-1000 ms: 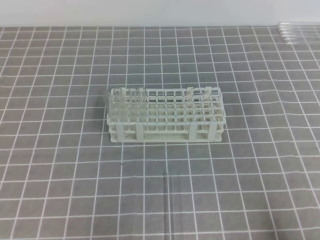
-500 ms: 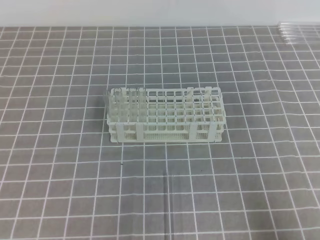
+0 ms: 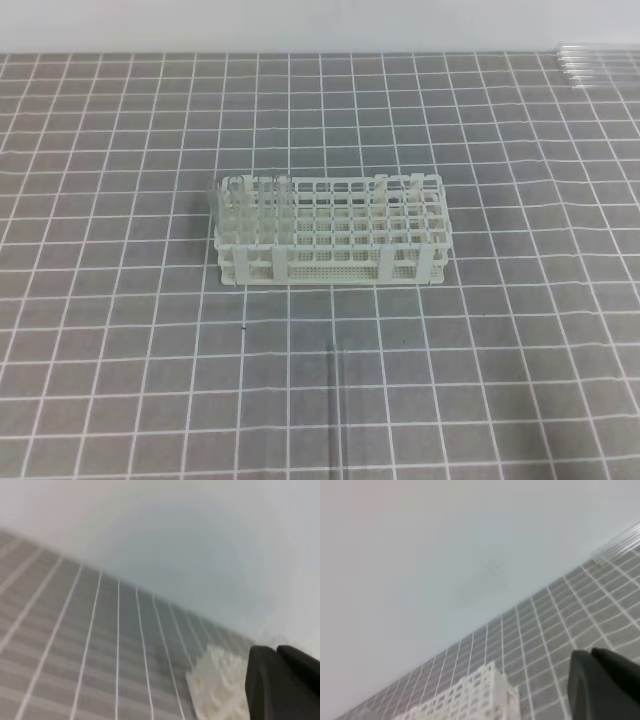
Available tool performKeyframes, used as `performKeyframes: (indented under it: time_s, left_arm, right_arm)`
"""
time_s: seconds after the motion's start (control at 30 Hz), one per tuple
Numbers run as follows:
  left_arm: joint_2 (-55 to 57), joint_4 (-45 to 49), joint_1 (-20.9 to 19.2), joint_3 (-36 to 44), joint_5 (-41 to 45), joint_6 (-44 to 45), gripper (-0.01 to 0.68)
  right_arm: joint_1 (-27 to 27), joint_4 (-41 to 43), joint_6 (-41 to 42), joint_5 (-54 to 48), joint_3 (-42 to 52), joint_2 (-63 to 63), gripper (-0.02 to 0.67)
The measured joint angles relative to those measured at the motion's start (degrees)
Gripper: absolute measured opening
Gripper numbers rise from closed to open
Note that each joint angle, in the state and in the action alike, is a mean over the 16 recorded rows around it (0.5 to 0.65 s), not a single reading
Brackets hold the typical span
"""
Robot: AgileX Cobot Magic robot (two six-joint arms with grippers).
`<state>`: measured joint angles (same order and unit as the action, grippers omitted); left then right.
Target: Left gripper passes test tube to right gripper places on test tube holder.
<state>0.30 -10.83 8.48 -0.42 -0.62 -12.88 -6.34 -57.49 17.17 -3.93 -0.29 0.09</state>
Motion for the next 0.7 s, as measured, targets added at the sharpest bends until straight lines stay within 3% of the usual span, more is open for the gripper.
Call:
performKeyframes:
  time_s: [0.33,0.7]
  left_arm:
    - [11.9,-1.9,0.1,-10.5,13.9,-3.4,-0.002]
    - [37.9,-5.1,0.3,-30.8,35.8,10.4,-0.002]
  right_arm:
    - [0.0,3.0,0.0,-8.4,-7.8,8.9,-0.013]
    - [0.0,14.1,0.0,-26.0,-24.2,32.1,-0.013]
